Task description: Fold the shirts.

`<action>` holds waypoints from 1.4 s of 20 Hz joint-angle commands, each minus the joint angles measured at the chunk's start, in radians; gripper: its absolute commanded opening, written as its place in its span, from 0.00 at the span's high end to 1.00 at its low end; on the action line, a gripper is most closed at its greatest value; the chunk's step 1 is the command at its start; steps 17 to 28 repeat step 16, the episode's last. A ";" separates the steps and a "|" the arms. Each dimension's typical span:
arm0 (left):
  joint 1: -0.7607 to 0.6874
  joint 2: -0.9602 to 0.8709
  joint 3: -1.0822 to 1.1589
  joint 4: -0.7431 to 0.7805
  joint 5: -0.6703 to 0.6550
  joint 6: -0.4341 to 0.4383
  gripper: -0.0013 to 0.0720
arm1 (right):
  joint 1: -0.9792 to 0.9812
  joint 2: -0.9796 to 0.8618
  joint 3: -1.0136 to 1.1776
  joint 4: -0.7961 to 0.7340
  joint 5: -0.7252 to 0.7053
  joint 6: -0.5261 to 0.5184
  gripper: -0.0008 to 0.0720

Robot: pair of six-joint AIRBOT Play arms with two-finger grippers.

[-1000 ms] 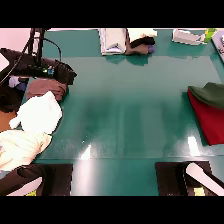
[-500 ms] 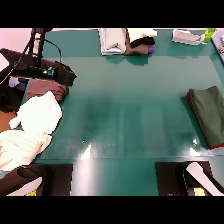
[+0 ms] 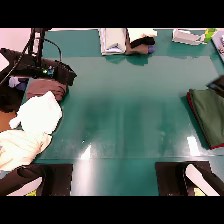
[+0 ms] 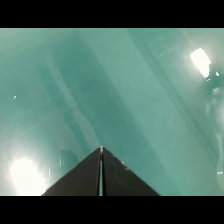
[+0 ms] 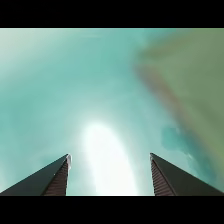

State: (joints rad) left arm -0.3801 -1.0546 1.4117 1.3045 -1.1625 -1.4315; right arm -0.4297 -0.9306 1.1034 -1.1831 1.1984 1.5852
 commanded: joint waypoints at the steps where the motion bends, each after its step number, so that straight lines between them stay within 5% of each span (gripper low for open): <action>1: 0.000 0.000 0.000 0.001 0.013 0.000 0.94 | 0.324 -0.029 0.013 0.029 -0.082 -0.001 0.23; 4: 0.000 0.000 0.000 0.000 0.011 0.000 0.94 | 0.515 -0.101 0.013 0.028 -0.105 -0.001 0.28; 7: 0.000 0.000 0.000 0.000 0.011 0.000 0.94 | 0.625 -0.156 0.013 0.029 -0.127 -0.001 0.91; 8: 0.000 0.000 0.000 0.000 0.011 0.000 0.94 | 0.643 -0.170 0.013 0.029 -0.126 -0.002 0.96; 28: 0.000 0.000 0.000 0.000 0.011 0.000 0.94 | 0.667 -0.198 0.013 0.030 -0.126 -0.001 0.96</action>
